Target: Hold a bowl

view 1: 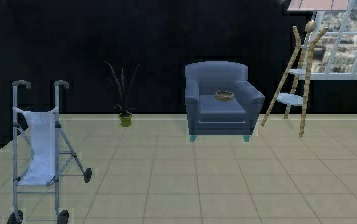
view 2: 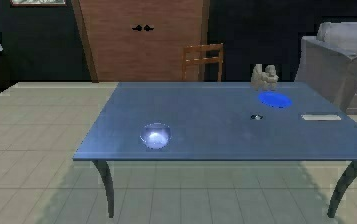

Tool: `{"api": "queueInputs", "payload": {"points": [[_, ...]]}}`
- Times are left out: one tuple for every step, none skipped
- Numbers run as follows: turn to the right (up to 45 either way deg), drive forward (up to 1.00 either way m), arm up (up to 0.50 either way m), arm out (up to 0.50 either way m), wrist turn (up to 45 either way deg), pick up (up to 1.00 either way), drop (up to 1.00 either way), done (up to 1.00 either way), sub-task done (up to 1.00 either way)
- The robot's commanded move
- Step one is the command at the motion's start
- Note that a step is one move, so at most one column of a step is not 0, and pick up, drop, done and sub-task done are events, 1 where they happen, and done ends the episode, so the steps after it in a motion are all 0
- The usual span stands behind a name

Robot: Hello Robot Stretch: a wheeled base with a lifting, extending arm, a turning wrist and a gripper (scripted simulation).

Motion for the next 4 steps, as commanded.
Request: {"api": "queueInputs", "payload": {"points": [[0.0,0.00,0.50,0.00,0.0,0.00,0.00,0.00,0.00],[0.0,0.00,0.30,0.00,0.0,0.00,0.00,0.00,0.00],[0.0,0.00,0.00,0.50,0.0,0.00,0.00,0.00,0.00],[0.0,0.00,0.00,0.00,45.0,0.00,0.00,0.00,0.00]]}}
